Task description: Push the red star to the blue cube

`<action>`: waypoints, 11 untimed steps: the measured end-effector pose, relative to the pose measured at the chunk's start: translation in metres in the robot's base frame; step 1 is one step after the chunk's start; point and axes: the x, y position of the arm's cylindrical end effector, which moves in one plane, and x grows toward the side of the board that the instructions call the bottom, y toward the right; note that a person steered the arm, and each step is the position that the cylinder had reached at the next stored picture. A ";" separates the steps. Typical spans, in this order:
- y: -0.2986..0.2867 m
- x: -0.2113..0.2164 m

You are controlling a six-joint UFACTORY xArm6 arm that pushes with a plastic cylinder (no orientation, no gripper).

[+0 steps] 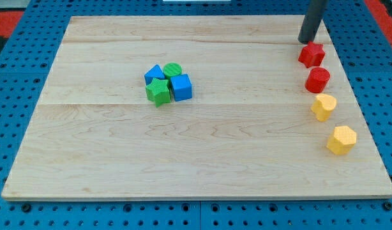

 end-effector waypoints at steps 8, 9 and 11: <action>-0.041 0.086; -0.078 0.091; -0.074 0.117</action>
